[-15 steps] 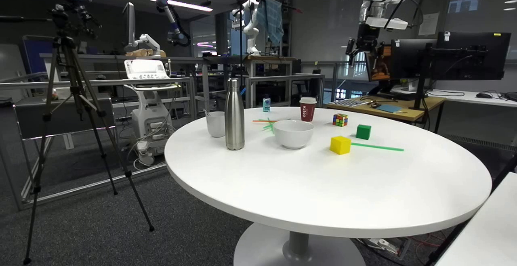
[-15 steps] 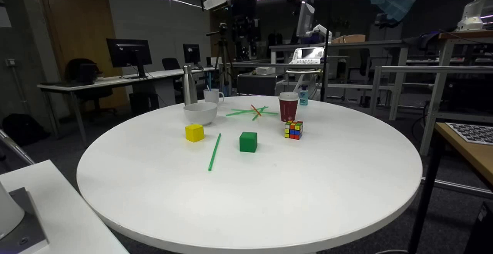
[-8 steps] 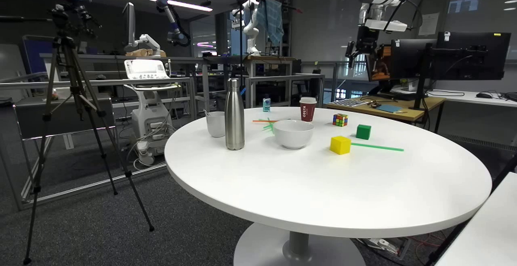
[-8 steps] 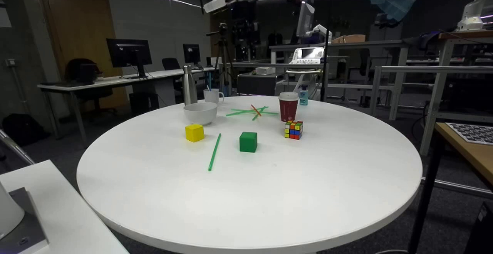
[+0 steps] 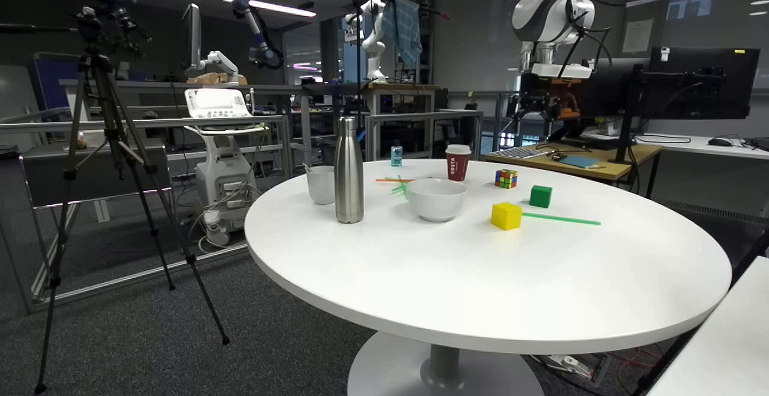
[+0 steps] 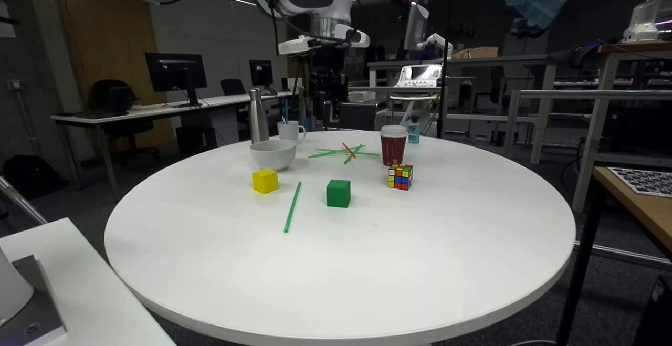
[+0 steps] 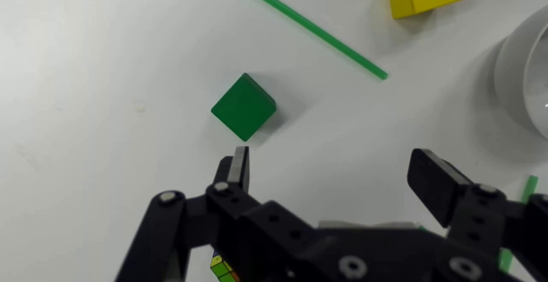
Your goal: Pick the green block and put it on the yellow block
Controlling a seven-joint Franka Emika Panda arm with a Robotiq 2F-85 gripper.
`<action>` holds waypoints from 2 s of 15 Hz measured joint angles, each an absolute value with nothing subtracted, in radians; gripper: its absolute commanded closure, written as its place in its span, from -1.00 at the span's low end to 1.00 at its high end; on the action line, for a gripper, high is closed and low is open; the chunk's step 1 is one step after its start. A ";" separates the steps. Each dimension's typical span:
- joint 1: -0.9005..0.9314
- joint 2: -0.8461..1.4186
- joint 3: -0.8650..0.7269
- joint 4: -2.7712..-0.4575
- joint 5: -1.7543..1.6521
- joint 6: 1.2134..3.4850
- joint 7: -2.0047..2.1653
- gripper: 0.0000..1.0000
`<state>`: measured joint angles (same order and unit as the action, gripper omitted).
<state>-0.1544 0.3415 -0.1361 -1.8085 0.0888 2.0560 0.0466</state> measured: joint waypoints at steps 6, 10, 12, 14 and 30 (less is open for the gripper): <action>-0.157 0.410 -0.133 -1.808 0.012 2.056 -0.021 -1.00; -0.163 0.437 -0.140 -1.810 -0.007 2.056 -0.044 -1.00; -0.170 0.443 -0.141 -1.816 -0.018 2.056 -0.068 -1.00; -0.175 0.445 -0.142 -1.826 -0.039 2.057 -0.104 -1.00; -0.189 0.517 -0.120 -1.813 -0.133 2.106 -0.542 -1.00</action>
